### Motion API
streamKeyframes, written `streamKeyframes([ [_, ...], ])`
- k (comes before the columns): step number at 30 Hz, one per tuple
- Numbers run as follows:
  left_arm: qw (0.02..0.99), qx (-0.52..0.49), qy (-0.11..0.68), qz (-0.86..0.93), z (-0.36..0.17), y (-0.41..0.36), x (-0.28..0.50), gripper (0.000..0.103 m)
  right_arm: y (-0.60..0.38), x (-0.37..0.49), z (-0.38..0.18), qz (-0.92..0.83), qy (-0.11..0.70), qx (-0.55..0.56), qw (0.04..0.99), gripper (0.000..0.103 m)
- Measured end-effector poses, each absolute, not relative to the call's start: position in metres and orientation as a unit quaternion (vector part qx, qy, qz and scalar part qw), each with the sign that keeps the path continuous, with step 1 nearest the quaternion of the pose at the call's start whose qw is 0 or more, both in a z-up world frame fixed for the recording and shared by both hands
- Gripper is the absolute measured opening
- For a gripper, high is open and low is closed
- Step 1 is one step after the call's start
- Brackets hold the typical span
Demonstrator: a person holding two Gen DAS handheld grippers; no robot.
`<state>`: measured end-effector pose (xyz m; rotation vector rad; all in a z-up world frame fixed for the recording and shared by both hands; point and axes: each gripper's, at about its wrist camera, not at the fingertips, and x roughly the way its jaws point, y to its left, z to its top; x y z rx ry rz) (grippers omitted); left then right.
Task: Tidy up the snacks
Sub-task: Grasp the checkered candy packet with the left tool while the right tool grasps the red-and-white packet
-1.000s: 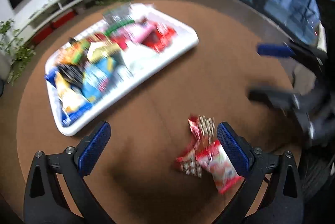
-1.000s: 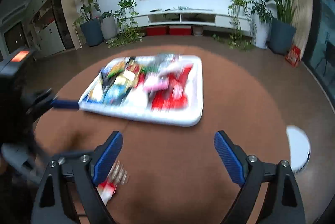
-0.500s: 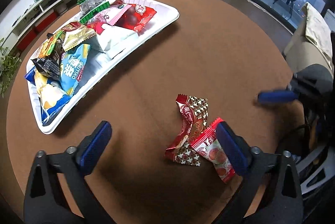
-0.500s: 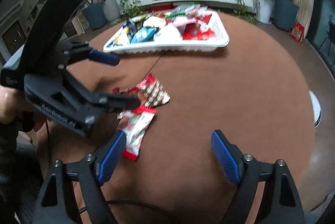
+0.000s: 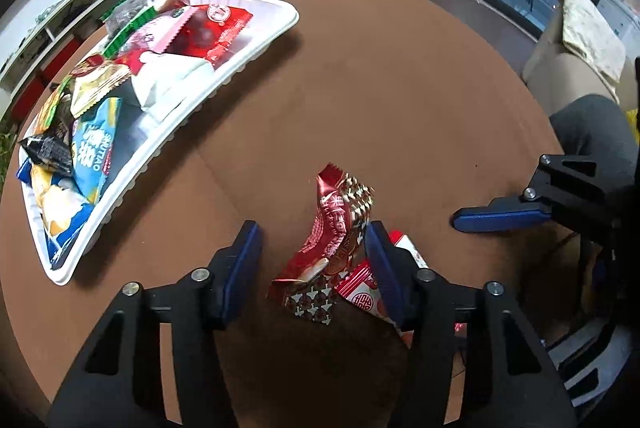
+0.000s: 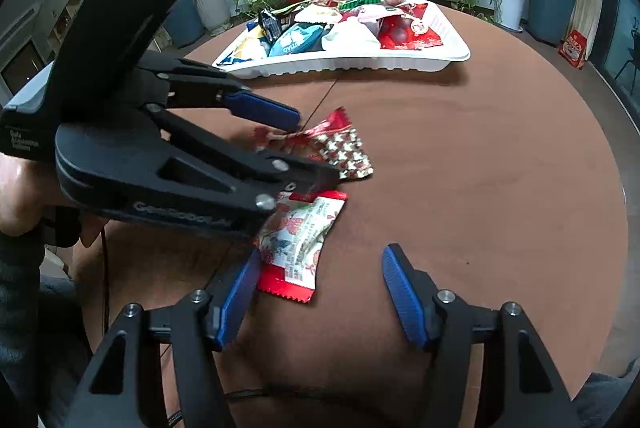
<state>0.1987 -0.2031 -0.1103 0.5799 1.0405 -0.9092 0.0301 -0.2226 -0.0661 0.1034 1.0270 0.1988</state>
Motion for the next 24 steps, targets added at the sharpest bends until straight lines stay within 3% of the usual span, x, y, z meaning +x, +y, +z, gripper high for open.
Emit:
streamKeyframes([
  [5,0.731,0.265,0.469,-0.418,-0.112,-0.206,0.196,0.045,-0.217,0.033,-0.066,0.091,0.491,0.046,0.865,0.066],
  [9,0.739,0.256,0.467,-0.412,-0.111,-0.202,0.199,0.033,-0.216,0.035,-0.066,0.087,0.491,0.046,0.866,0.066],
  [14,0.743,0.245,0.465,-0.413,-0.110,-0.200,0.203,0.030,-0.217,0.036,-0.066,0.079,0.490,0.054,0.866,0.066],
  [15,0.746,0.240,0.465,-0.411,-0.109,-0.199,0.204,0.024,-0.217,0.037,-0.066,0.077,0.490,0.056,0.866,0.066],
  [24,0.766,0.189,0.473,-0.391,-0.100,-0.178,0.218,0.022,-0.203,0.046,-0.067,0.080,0.496,0.048,0.864,0.066],
])
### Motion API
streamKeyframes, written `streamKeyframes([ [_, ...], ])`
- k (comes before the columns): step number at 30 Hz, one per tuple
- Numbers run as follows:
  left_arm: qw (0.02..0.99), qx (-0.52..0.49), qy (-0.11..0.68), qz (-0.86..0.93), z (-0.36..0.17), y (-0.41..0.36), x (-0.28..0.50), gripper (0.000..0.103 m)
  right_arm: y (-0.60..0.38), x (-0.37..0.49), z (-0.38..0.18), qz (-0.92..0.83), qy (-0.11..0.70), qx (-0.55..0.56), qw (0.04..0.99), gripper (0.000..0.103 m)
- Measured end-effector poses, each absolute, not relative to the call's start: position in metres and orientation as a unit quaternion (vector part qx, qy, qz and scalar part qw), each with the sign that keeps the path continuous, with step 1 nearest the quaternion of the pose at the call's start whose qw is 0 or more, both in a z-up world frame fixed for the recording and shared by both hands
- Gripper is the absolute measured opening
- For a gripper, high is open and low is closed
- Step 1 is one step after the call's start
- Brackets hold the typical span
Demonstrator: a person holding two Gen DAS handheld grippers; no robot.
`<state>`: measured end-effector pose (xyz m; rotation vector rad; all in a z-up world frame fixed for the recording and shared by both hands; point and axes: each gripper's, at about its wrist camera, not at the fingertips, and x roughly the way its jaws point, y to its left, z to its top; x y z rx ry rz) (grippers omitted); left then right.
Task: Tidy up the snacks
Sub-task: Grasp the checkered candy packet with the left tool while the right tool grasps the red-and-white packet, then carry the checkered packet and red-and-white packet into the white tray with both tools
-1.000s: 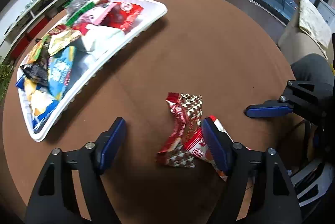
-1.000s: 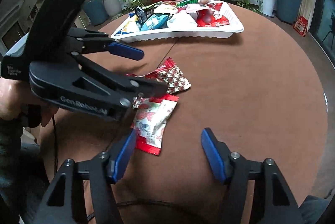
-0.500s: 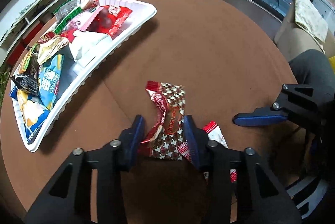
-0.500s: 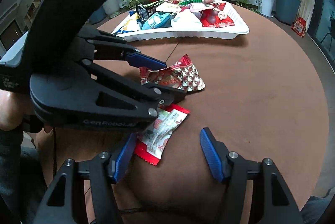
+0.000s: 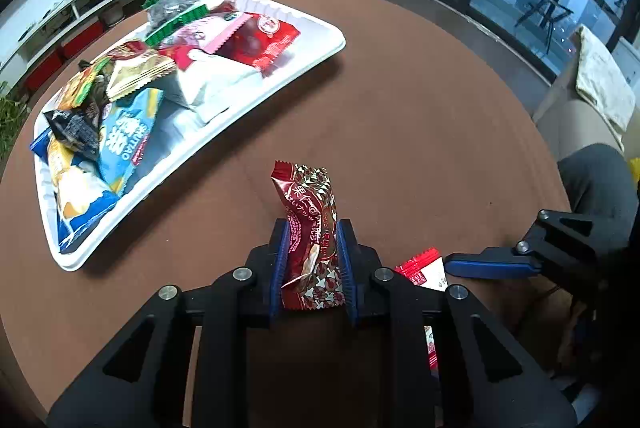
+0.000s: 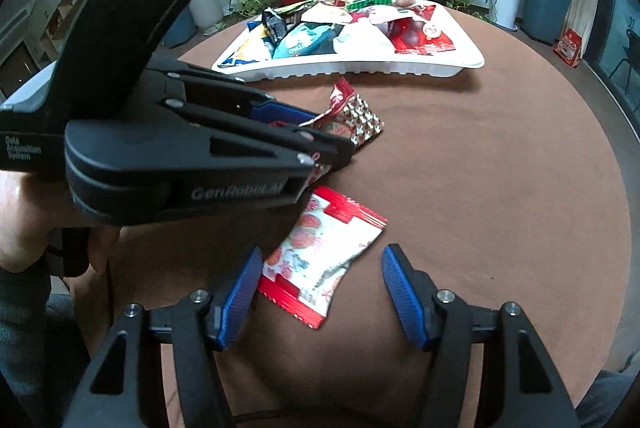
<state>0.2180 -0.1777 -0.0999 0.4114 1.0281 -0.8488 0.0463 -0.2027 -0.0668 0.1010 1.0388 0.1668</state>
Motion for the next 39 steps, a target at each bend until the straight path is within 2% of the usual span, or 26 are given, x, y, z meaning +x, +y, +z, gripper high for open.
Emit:
streamKeyframes([
  [4,0.769,0.186,0.473,-0.388,-0.098,-0.173,0.218,0.022,-0.198,0.052,-0.069,0.071,0.495,0.033,0.866,0.065],
  [7,0.774,0.181,0.469,-0.384,-0.095,-0.169,0.217,0.022,-0.197,0.055,-0.070,0.065,0.493,0.016,0.868,0.054],
  [10,0.783,0.175,0.464,-0.376,-0.090,-0.164,0.215,0.022,-0.196,0.055,-0.070,0.061,0.492,-0.007,0.869,0.039],
  [12,0.790,0.173,0.461,-0.366,-0.087,-0.162,0.216,0.022,-0.196,0.054,-0.070,0.065,0.492,-0.013,0.868,0.037],
  [24,0.831,0.173,0.422,-0.320,-0.060,-0.149,0.214,0.022,-0.215,0.038,-0.064,0.072,0.483,-0.010,0.872,0.033],
  [39,0.867,0.128,0.391,-0.281,-0.030,-0.125,0.230,0.022,-0.262,0.074,-0.018,0.051,0.425,0.004,0.904,0.033],
])
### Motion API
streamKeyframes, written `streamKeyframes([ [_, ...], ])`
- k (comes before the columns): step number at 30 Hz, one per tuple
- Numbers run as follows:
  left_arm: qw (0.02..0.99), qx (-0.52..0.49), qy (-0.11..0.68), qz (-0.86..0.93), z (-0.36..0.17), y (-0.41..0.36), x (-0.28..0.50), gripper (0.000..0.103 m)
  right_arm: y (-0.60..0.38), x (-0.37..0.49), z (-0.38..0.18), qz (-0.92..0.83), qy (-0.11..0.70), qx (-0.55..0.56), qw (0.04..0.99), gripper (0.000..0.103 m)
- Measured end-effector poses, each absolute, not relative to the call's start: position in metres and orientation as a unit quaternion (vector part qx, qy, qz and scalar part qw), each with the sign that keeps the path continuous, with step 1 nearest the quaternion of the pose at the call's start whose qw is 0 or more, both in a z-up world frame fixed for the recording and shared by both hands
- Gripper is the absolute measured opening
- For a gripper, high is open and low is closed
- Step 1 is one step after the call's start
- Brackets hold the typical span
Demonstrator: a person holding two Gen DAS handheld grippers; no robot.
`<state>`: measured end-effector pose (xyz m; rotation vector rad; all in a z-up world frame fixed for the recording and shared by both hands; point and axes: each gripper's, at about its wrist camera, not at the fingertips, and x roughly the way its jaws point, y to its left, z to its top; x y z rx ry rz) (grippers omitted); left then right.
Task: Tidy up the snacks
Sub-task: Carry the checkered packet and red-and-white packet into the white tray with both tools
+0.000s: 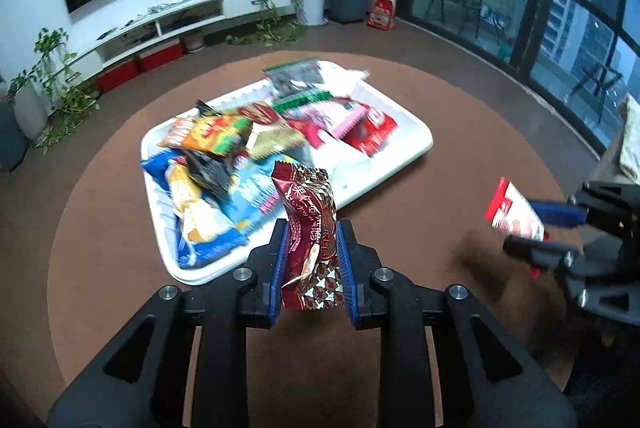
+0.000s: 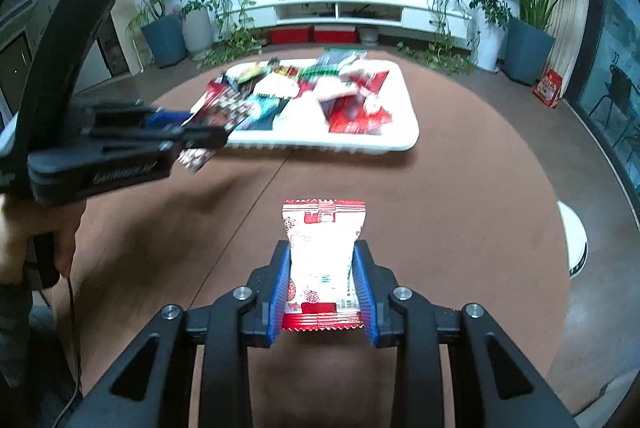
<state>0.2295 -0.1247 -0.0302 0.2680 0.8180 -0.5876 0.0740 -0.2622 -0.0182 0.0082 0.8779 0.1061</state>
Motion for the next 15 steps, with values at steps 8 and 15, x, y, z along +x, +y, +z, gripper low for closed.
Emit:
streamKeyframes([
  [8,0.901,0.071,0.360,-0.232,0.004,-0.088,0.264,0.022,-0.274,0.137,0.020,0.056,0.363,-0.012,0.930,0.033],
  [15,0.909,0.056,0.354,-0.211,0.020,-0.086,0.305,0.022,-0.262,0.216,0.031,0.079,0.339,-0.024,0.937,0.033],
])
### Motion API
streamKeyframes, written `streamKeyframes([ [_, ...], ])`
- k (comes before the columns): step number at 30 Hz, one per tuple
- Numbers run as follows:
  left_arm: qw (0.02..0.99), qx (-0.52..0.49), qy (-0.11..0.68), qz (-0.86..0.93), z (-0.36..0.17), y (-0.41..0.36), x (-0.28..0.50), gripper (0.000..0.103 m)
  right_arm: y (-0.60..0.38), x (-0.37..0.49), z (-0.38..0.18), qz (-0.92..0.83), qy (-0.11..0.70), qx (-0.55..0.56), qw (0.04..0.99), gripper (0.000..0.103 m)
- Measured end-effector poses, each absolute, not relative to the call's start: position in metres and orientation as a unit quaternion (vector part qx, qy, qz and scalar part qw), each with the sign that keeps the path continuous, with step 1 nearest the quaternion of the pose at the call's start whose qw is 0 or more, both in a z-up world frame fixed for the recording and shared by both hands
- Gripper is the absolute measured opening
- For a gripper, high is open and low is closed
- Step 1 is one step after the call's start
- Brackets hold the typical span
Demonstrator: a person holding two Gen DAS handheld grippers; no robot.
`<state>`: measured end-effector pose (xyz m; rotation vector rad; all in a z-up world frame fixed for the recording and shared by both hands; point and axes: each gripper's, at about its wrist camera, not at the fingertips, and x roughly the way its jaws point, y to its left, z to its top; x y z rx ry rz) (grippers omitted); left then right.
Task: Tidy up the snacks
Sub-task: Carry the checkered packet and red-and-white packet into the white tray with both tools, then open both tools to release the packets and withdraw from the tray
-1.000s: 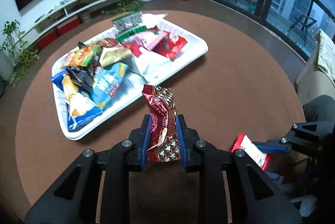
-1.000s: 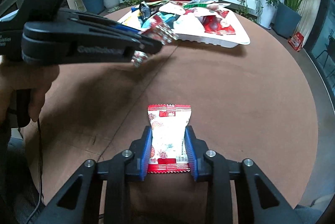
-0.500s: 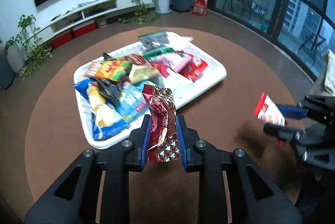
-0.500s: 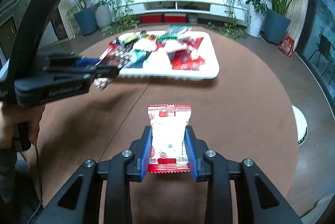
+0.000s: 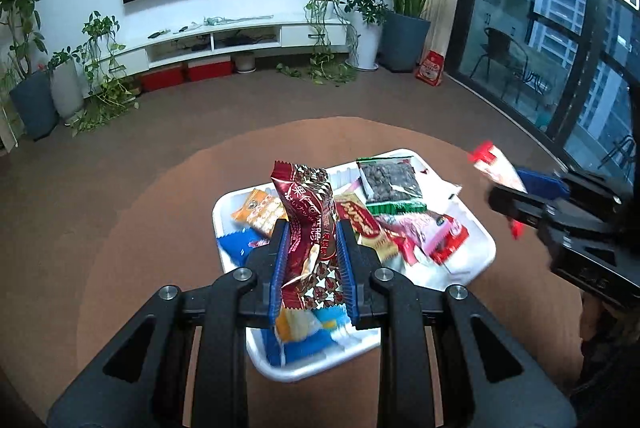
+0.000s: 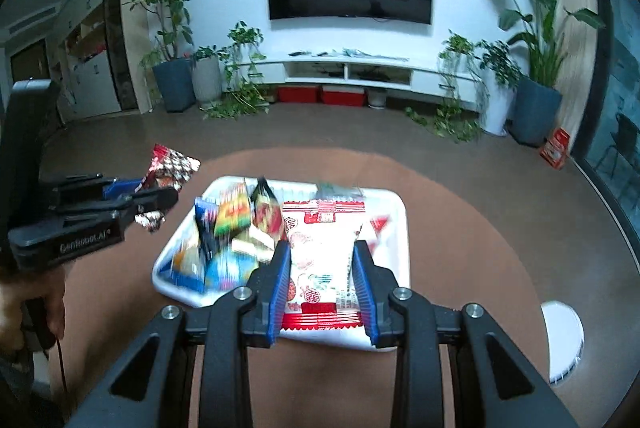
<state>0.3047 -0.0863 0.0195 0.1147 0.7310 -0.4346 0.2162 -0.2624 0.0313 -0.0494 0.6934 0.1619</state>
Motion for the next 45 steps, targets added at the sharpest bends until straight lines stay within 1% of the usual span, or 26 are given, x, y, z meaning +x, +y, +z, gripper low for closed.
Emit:
streamKeyframes([
  [5,0.906,0.083,0.363,-0.201,0.009,-0.102,0.327,0.022,-0.253,0.269,0.016,0.087,0.348,-0.044,0.933,0.033],
  [9,0.897,0.087,0.381,-0.204,-0.011,-0.113,0.336,0.022,-0.250,0.289,-0.005,0.092,0.364,-0.049,0.925,0.033],
  [21,0.894,0.106,0.391,-0.191,-0.039,-0.144,0.337,0.023,-0.241,0.295,-0.032,0.092,0.378,-0.075,0.918,0.034],
  [25,0.894,0.104,0.395,-0.185,-0.046,-0.143,0.345,0.023,-0.239,0.295,-0.036,0.086,0.375,-0.083,0.919,0.035],
  [28,0.896,0.103,0.396,-0.176,-0.049,-0.146,0.349,0.023,-0.237,0.296,-0.041,0.083,0.379,-0.090,0.917,0.038],
  [31,0.896,0.102,0.397,-0.170,-0.053,-0.148,0.351,0.024,-0.232,0.294,-0.042,0.080,0.377,-0.097,0.918,0.038],
  [35,0.897,0.103,0.396,-0.164,-0.055,-0.149,0.351,0.027,-0.231,0.292,-0.043,0.078,0.380,-0.099,0.916,0.047],
  [38,0.899,0.101,0.395,-0.162,-0.056,-0.150,0.353,0.028,-0.230,0.290,-0.043,0.076,0.380,-0.100,0.916,0.048],
  [40,0.899,0.100,0.394,-0.160,-0.058,-0.149,0.351,0.031,-0.230,0.289,-0.042,0.072,0.377,-0.102,0.918,0.049],
  [41,0.900,0.100,0.393,-0.159,-0.058,-0.149,0.351,0.033,-0.230,0.289,-0.041,0.069,0.375,-0.103,0.919,0.052],
  [42,0.901,0.099,0.393,-0.158,-0.058,-0.148,0.350,0.039,-0.231,0.288,-0.040,0.065,0.372,-0.104,0.920,0.054],
  [44,0.903,0.097,0.390,-0.152,-0.057,-0.146,0.351,0.052,-0.233,0.287,-0.037,0.057,0.368,-0.104,0.922,0.056],
  [45,0.904,0.096,0.390,-0.146,-0.056,-0.145,0.351,0.067,-0.235,0.287,-0.036,0.054,0.367,-0.103,0.923,0.058],
])
